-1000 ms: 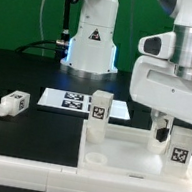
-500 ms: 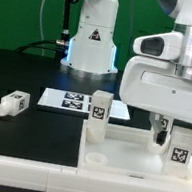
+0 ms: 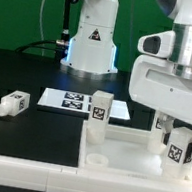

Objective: Assemble square table

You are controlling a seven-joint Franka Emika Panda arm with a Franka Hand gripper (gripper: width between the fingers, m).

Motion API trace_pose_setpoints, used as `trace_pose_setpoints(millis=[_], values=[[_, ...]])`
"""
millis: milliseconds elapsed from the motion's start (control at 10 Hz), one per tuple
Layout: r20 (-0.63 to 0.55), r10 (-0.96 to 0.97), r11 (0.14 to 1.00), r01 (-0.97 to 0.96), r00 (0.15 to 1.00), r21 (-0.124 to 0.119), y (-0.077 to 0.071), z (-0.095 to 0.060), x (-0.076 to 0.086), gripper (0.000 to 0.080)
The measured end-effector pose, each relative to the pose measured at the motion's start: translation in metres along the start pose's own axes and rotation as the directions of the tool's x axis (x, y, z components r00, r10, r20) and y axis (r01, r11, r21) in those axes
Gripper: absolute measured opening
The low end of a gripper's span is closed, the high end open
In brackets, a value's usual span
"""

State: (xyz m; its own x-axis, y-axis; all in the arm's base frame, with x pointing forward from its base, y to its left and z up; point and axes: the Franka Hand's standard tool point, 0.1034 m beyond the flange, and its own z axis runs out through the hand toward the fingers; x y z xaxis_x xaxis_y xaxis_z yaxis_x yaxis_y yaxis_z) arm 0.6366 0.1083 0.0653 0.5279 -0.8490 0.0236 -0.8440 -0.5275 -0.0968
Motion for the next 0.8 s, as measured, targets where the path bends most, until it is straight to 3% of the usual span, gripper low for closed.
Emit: trace_pose_setpoints(millis=[300,800], values=[[0.072,0.394,0.917,-0.397,0.916,0.031,0.0033,-0.0021,0.0096,0.0285],[0.129,0.722,0.686,-0.728,0.680,-0.002,0.0000,-0.0005,0.0036,0.0285]])
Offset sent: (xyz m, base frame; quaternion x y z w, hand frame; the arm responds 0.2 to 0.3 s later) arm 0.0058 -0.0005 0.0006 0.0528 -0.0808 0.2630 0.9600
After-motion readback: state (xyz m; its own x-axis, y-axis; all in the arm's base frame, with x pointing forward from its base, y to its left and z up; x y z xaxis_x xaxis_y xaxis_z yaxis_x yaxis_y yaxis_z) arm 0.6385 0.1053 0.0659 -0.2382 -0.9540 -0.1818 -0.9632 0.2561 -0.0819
